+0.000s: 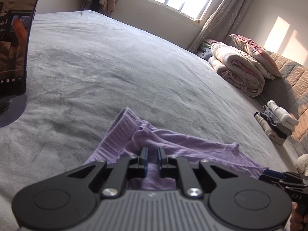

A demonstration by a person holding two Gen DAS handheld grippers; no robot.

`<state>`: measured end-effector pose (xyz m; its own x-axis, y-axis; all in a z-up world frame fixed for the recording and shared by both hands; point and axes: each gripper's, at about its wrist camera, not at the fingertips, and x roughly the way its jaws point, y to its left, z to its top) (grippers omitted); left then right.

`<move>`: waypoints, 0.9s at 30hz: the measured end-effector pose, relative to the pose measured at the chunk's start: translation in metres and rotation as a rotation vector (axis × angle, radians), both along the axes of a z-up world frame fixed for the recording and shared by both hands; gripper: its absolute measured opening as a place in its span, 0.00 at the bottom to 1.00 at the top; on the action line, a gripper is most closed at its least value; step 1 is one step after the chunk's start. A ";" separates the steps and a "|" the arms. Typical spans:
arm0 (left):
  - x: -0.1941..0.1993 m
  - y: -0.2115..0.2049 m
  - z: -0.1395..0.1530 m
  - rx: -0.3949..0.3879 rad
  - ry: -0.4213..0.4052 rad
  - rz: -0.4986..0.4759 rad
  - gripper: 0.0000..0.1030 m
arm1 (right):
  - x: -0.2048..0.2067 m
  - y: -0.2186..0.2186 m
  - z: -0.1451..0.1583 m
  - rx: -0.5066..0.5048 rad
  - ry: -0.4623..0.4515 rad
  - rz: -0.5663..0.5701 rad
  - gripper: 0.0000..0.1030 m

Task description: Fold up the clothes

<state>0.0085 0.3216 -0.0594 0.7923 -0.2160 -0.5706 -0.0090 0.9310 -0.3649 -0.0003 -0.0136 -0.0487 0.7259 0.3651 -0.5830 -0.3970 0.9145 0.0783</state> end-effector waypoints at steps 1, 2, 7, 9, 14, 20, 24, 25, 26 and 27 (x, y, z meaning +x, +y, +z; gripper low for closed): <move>-0.001 0.000 0.001 0.005 -0.002 0.002 0.09 | 0.004 -0.007 -0.004 -0.007 0.007 -0.021 0.50; -0.002 0.000 0.001 0.006 -0.005 0.000 0.09 | 0.007 -0.013 -0.006 -0.006 0.015 -0.043 0.50; -0.012 -0.012 0.008 0.021 -0.044 -0.077 0.19 | 0.014 -0.041 -0.005 0.028 0.021 -0.115 0.50; -0.016 -0.020 0.009 0.018 -0.059 -0.131 0.19 | 0.015 -0.047 -0.003 0.029 0.013 -0.130 0.50; -0.026 -0.039 0.005 0.016 -0.061 -0.266 0.19 | 0.023 -0.051 -0.011 0.029 0.037 -0.143 0.50; -0.032 -0.042 -0.003 0.023 -0.039 -0.303 0.20 | 0.025 -0.047 -0.014 0.025 0.026 -0.124 0.09; -0.034 -0.039 -0.003 0.018 -0.031 -0.303 0.20 | 0.029 -0.050 -0.016 0.018 0.046 -0.137 0.09; -0.035 -0.038 -0.002 0.020 -0.033 -0.301 0.20 | 0.028 -0.049 -0.014 0.010 0.039 -0.128 0.12; -0.035 -0.037 -0.001 0.022 -0.035 -0.297 0.21 | 0.027 -0.047 -0.012 0.004 0.031 -0.118 0.14; -0.036 -0.036 0.000 0.025 -0.038 -0.294 0.23 | 0.026 -0.047 -0.009 0.009 0.023 -0.110 0.17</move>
<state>-0.0276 0.2851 -0.0592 0.7186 -0.4260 -0.5497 0.2757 0.9001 -0.3372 0.0262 -0.0604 -0.0576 0.7483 0.2889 -0.5971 -0.2919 0.9517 0.0946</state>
